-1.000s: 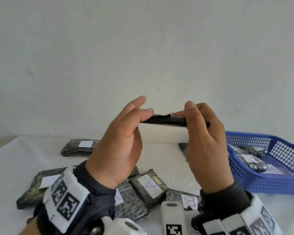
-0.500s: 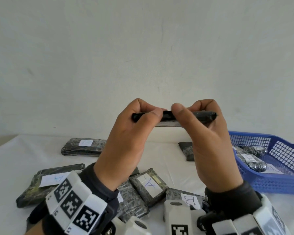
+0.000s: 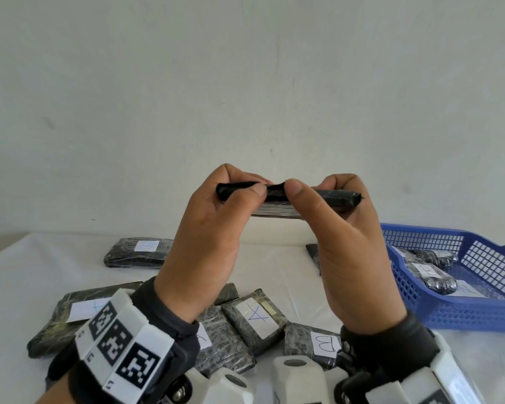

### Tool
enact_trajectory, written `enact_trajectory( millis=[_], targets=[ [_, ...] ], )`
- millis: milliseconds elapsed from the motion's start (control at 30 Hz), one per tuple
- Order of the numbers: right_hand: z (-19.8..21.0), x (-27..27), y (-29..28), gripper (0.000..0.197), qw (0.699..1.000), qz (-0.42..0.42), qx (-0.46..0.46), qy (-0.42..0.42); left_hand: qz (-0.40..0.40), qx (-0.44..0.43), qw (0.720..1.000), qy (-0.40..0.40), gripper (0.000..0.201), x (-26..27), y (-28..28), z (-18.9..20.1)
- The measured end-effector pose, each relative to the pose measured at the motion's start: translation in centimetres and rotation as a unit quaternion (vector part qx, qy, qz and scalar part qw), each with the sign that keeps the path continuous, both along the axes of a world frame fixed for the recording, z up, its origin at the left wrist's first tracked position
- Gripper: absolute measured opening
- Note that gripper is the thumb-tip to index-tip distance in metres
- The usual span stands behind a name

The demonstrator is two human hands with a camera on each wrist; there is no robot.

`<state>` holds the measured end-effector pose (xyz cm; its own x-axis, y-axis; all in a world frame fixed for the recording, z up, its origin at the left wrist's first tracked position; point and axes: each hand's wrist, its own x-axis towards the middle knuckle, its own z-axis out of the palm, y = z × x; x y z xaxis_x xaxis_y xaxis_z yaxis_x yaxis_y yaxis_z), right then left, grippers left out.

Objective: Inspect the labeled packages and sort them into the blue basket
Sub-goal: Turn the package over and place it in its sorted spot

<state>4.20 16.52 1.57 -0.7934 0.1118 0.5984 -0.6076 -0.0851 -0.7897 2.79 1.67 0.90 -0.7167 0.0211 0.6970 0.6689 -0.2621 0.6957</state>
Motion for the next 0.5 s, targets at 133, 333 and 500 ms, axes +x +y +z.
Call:
enact_trajectory(
  millis=[133, 333, 500],
  targets=[
    [0.02, -0.17, 0.28, 0.029, 0.999, 0.029, -0.036, -0.021, -0.008, -0.013, 1.000, -0.006, 0.020, -0.15, -0.18, 0.18],
    [0.25, -0.13, 0.88, 0.028, 0.995, 0.080, -0.062, -0.008, -0.032, -0.003, 0.999, -0.038, 0.021, -0.25, -0.40, 0.01],
    [0.06, -0.25, 0.92, 0.030, 0.997, 0.073, -0.006, -0.001, -0.027, 0.014, 0.998, -0.053, 0.024, -0.69, -0.41, -0.19]
  ],
)
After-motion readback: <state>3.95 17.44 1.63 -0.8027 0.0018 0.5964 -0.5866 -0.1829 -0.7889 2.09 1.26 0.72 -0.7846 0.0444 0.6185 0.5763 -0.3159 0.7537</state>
